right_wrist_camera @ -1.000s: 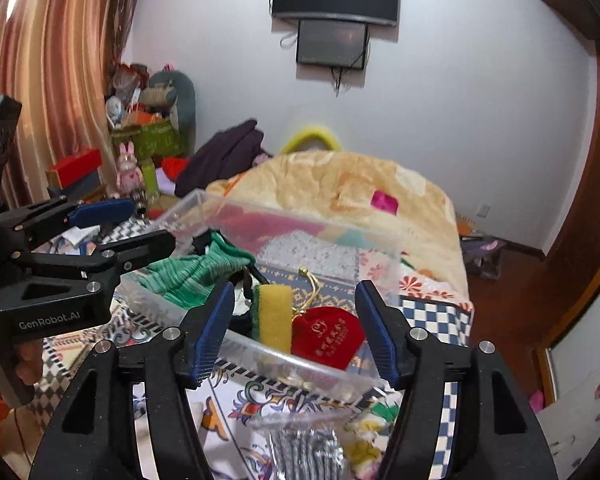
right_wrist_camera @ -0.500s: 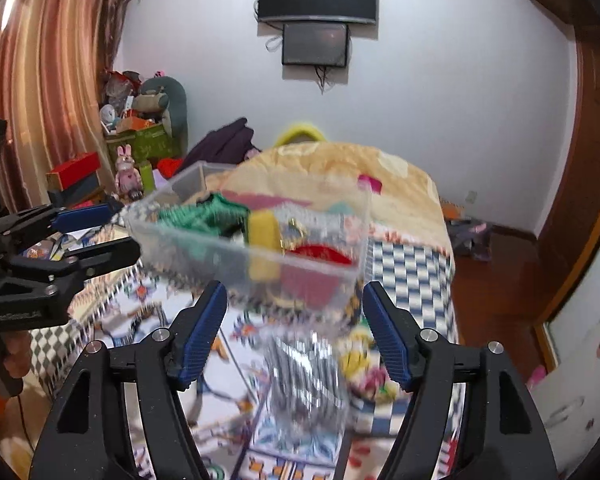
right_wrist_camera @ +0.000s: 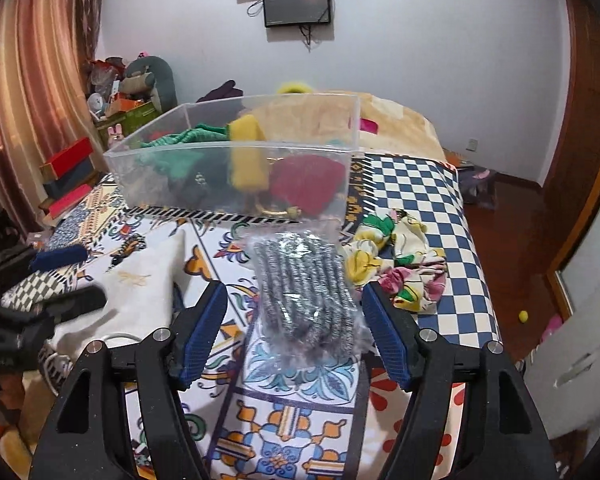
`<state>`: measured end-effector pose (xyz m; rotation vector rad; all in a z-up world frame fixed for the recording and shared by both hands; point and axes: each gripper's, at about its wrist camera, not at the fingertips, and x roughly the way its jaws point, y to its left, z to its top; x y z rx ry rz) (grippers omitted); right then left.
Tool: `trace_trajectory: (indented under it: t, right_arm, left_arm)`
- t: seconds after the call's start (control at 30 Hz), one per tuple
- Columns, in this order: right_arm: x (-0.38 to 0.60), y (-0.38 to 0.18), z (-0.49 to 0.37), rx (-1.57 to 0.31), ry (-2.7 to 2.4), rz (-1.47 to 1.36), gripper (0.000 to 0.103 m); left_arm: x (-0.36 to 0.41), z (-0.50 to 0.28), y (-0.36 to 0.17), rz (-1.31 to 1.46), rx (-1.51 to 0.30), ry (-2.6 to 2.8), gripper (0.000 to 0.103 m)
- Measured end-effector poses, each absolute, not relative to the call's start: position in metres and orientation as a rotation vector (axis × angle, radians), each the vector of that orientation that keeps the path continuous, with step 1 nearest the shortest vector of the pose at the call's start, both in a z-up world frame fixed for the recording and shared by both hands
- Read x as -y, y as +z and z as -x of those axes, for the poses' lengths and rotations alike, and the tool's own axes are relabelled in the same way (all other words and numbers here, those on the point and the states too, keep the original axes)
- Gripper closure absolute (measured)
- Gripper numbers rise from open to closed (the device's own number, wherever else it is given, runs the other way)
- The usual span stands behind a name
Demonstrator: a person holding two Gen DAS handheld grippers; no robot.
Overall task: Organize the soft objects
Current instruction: 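Grasp the steel wool bag with the right tool while the left grasps the white pouch, then place the steel wool bag and white pouch into the clear box, open both tools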
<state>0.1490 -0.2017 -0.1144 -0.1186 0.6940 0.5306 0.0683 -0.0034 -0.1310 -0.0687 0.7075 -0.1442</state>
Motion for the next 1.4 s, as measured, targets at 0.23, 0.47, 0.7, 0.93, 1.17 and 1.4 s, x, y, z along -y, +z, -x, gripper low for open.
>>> trace_trajectory:
  t: [0.23, 0.47, 0.7, 0.93, 1.17, 1.4]
  right_arm:
    - [0.204, -0.123, -0.155, -0.728, 0.527, 0.107, 0.053]
    - [0.203, -0.127, -0.154, -0.743, 0.548, 0.11, 0.071]
    - [0.202, -0.114, -0.146, -0.707, 0.576, 0.098, 0.074]
    - [0.202, -0.095, -0.136, -0.648, 0.591, 0.086, 0.075]
    - [0.198, -0.075, -0.131, -0.59, 0.6, 0.087, 0.075]
    - [0.202, -0.057, -0.137, -0.53, 0.572, 0.078, 0.075]
  left_arm:
    - [0.004, -0.061, -0.142, 0.094, -0.735, -0.173, 0.053]
    - [0.008, -0.056, -0.143, 0.085, -0.729, -0.201, 0.08]
    - [0.006, -0.052, -0.136, 0.093, -0.707, -0.196, 0.095]
    - [-0.001, -0.049, -0.119, 0.125, -0.668, -0.193, 0.098]
    - [-0.007, -0.054, -0.088, 0.133, -0.59, -0.195, 0.099]
    - [-0.008, -0.068, -0.049, 0.114, -0.48, -0.18, 0.099]
